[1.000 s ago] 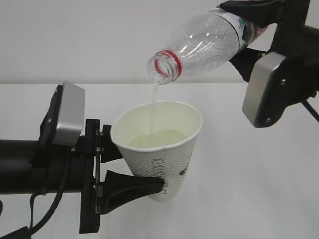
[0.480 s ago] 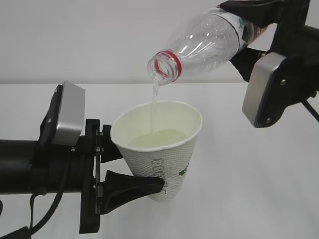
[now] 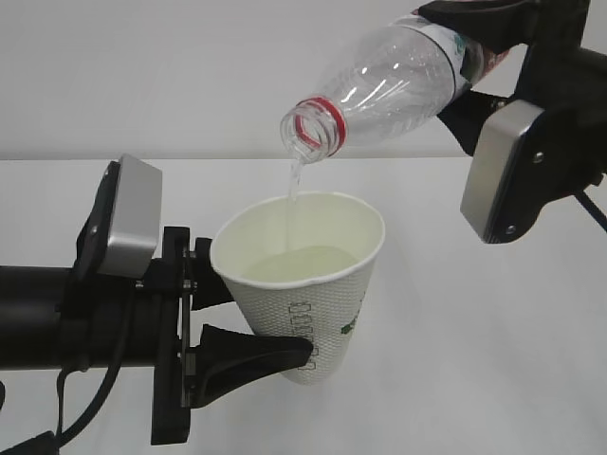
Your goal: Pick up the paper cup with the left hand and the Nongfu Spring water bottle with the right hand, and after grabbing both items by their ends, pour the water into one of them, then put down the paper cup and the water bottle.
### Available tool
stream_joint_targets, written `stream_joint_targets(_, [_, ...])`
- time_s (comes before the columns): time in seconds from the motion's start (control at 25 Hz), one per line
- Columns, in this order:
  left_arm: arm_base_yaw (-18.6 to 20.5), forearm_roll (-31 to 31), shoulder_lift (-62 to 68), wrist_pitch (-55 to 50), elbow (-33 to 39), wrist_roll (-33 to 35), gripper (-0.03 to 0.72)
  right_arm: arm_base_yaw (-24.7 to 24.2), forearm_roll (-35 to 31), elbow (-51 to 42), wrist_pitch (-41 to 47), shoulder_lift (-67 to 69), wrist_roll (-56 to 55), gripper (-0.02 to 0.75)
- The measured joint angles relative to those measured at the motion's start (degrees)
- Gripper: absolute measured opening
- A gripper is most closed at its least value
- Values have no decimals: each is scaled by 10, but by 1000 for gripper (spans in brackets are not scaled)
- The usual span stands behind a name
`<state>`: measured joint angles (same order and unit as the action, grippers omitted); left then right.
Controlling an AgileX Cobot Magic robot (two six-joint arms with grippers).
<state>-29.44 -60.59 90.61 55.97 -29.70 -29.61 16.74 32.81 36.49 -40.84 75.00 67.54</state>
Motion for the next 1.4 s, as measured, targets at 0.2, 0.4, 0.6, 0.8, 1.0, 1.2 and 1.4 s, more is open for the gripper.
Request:
stream_joint_targets(0.2, [0, 0, 0, 0, 0, 0, 445, 0, 0, 0, -1, 0, 1, 450])
stream_joint_targets(0.4, [0, 0, 0, 0, 0, 0, 445, 0, 0, 0, -2, 0, 1, 450])
stream_joint_targets(0.6, [0, 0, 0, 0, 0, 0, 445, 0, 0, 0, -2, 0, 1, 450])
stream_joint_targets(0.8, [0, 0, 0, 0, 0, 0, 445, 0, 0, 0, -2, 0, 3, 450])
stream_joint_targets(1.0, [0, 0, 0, 0, 0, 0, 442, 0, 0, 0, -2, 0, 4, 450])
stream_joint_targets(1.2, [0, 0, 0, -1, 0, 0, 441, 0, 0, 0, -2, 0, 4, 450])
stream_joint_targets(1.4, [0, 0, 0, -1, 0, 0, 441, 0, 0, 0, -3, 0, 4, 450])
